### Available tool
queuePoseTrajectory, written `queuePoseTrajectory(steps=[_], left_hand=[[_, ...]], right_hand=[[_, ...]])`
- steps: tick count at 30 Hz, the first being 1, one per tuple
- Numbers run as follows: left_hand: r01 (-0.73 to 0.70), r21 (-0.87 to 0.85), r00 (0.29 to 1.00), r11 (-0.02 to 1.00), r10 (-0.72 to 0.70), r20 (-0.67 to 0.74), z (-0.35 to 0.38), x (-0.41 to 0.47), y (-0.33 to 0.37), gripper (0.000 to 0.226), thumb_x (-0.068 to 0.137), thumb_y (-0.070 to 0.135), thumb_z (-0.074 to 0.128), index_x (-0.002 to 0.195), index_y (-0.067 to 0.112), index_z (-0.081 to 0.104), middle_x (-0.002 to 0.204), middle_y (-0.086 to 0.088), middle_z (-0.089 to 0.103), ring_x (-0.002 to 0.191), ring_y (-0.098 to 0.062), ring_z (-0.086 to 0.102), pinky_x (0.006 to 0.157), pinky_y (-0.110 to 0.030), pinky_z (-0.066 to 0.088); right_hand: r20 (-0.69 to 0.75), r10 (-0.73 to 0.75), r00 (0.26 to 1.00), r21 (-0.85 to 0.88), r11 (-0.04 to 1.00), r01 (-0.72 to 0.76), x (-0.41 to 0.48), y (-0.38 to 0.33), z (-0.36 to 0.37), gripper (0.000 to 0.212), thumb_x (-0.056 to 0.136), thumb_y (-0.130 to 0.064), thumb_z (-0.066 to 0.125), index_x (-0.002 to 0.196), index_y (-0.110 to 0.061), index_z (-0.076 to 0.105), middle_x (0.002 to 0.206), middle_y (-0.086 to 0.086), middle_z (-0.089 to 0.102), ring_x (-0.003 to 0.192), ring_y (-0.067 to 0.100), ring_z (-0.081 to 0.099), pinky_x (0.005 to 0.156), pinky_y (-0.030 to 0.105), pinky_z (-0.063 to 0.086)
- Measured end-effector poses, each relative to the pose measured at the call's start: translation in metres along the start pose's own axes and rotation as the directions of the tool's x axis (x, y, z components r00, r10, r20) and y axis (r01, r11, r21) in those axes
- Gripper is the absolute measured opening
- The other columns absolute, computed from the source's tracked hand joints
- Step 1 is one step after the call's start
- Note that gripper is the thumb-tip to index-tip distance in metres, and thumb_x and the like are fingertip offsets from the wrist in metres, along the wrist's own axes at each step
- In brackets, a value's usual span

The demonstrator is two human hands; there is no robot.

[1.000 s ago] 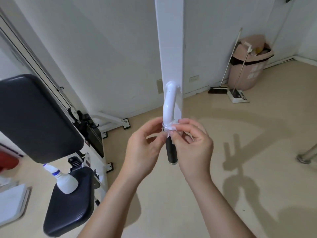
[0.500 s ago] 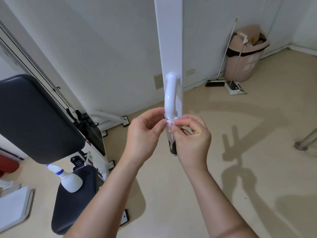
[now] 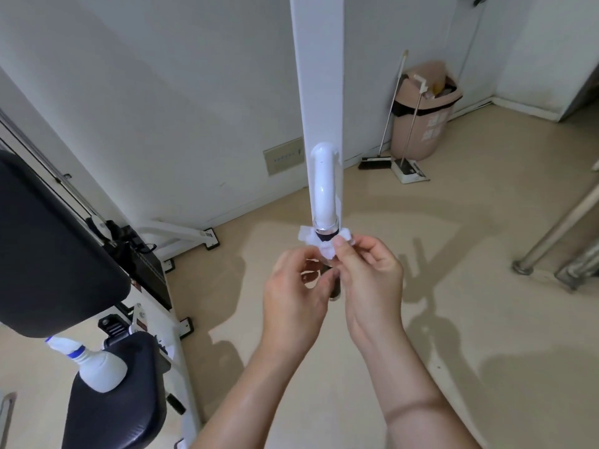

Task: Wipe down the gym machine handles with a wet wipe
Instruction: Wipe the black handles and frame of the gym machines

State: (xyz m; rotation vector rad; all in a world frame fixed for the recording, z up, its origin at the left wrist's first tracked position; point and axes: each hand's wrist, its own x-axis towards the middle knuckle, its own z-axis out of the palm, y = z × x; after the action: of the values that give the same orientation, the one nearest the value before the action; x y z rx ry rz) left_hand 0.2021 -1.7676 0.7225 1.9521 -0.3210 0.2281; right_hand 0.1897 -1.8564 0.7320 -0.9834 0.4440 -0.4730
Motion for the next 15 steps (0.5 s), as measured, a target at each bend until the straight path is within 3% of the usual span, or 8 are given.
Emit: queuePoseTrajectory(steps=[2,4,8,12,15], left_hand=[[0.076,-0.058,0.995,0.995,-0.080,-0.067,0.003,0.003,-0.001,0.022,0.075,0.020,0.078,0.083,0.032,0.062,0.084,0.010,0.066,0.080,-0.007,0.066,0.076,-0.032,0.055],[0.129,-0.075,0.988,0.989,-0.135,-0.079,-0.002,0.006,0.001,0.018,0.076,0.029,0.077,0.086,0.029,0.063,0.085,0.011,0.068,0.082,-0.005,0.067,0.078,-0.030,0.055],[0.100,-0.076,0.989,0.992,-0.108,-0.101,-0.010,0.014,0.004,0.023,0.079,0.039,0.073,0.098,0.029,0.067,0.090,0.016,0.071,0.089,-0.004,0.067,0.083,-0.027,0.053],[0.050,-0.004,0.995,0.999,-0.050,-0.086,-0.004,0.022,-0.002,0.017,0.083,0.046,0.060,0.095,0.035,0.066,0.076,0.004,0.072,0.073,-0.019,0.063,0.071,-0.039,0.052],[-0.010,0.068,1.000,0.998,0.010,0.002,-0.008,0.030,-0.010,0.030,0.086,0.057,0.048,0.096,0.034,0.063,0.084,0.002,0.070,0.082,-0.015,0.059,0.075,-0.027,0.048]], right_hand=[[0.076,0.015,0.997,-0.056,0.998,-0.011,0.004,-0.008,-0.007,0.009,0.085,-0.003,0.066,0.084,-0.012,0.065,0.082,0.012,0.070,0.072,0.027,0.062,0.064,0.040,0.051],[0.122,-0.024,0.992,-0.188,0.981,0.047,0.008,-0.014,-0.009,0.014,0.084,-0.002,0.067,0.089,-0.015,0.066,0.090,0.010,0.071,0.077,0.022,0.069,0.076,0.038,0.057],[0.127,-0.093,0.988,-0.365,0.921,0.133,0.013,-0.012,-0.002,0.018,0.082,-0.003,0.068,0.081,-0.020,0.068,0.078,0.002,0.071,0.066,0.014,0.070,0.070,0.033,0.058],[0.154,-0.061,0.986,-0.449,0.885,0.125,0.021,-0.017,-0.003,0.016,0.083,-0.007,0.069,0.078,-0.022,0.069,0.068,-0.011,0.071,0.062,0.001,0.064,0.064,0.020,0.052],[0.214,-0.010,0.977,-0.493,0.862,0.117,0.030,-0.025,-0.009,0.005,0.082,-0.015,0.073,0.084,-0.020,0.074,0.073,-0.002,0.074,0.062,0.005,0.063,0.066,0.023,0.056]])
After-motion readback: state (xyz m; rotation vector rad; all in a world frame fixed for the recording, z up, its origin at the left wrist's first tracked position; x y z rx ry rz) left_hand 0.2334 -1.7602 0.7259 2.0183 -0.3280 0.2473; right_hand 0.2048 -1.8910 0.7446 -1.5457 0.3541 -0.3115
